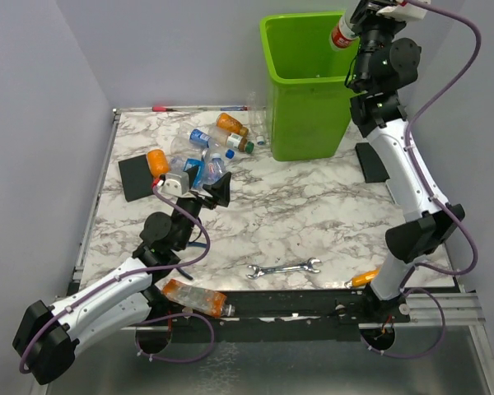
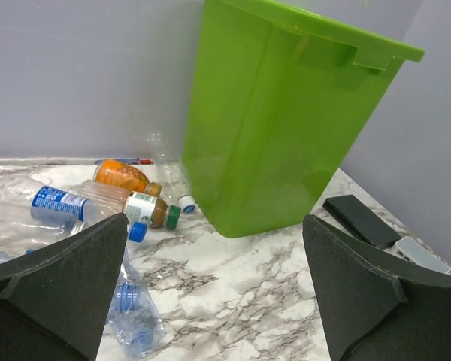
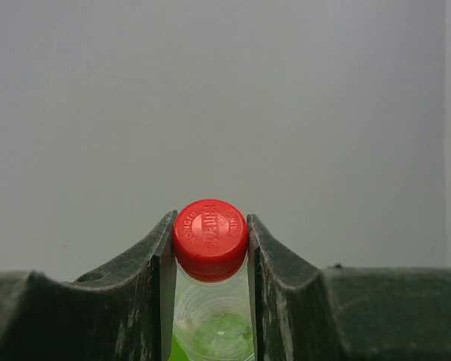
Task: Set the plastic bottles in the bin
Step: Place the plastic bottle in the trash bin.
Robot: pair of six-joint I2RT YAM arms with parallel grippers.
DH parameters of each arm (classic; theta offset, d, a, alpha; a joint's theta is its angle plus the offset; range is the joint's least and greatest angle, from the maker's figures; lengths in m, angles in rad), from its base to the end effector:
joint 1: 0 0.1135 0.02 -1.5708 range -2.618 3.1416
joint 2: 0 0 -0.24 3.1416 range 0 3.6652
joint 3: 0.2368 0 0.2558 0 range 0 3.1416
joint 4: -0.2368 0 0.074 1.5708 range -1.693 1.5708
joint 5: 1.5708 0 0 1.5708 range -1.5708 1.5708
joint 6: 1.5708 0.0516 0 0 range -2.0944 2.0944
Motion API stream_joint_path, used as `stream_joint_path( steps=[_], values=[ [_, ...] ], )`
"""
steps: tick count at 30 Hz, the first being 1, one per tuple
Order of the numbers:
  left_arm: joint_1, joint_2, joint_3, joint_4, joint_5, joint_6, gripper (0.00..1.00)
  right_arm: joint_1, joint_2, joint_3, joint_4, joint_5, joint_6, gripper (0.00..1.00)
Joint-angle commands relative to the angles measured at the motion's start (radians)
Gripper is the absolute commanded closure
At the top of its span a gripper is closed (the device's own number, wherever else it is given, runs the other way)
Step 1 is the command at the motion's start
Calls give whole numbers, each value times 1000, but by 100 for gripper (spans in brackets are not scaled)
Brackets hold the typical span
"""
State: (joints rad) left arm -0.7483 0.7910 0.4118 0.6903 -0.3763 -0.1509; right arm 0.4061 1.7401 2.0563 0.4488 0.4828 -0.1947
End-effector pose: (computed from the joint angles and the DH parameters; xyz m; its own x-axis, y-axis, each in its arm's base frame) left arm 0.1746 -0.1362 0.2852 0.1652 -0.3441 -0.9243 0.4059 0.8778 -0.2543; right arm 0.3443 0.1220 0.5673 0.6324 0.0854 -0.7700 0.0817 0.9810 0.1759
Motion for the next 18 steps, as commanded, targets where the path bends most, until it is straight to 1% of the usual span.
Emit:
stream_joint_path(
  steps=[1, 4, 6, 9, 14, 18],
  values=[
    [0, -14, 7, -16, -26, 21, 1, -72, 24, 5, -144, -40, 180, 100],
    [-1, -19, 8, -17, -18, 13, 1, -75, 30, -70, -161, -78, 229, 100],
    [-1, -19, 11, -17, -10, 9, 1, -77, 49, -74, -214, -91, 246, 100],
    [-2, -19, 15, -18, 10, 4, 1, -81, 87, -41, -335, -128, 286, 100],
    [-5, -20, 16, -17, 21, -1, 1, -81, 111, -46, -433, -249, 364, 100],
    [-4, -9, 16, -18, 32, -4, 1, -81, 172, 53, -601, -363, 426, 100]
  ],
)
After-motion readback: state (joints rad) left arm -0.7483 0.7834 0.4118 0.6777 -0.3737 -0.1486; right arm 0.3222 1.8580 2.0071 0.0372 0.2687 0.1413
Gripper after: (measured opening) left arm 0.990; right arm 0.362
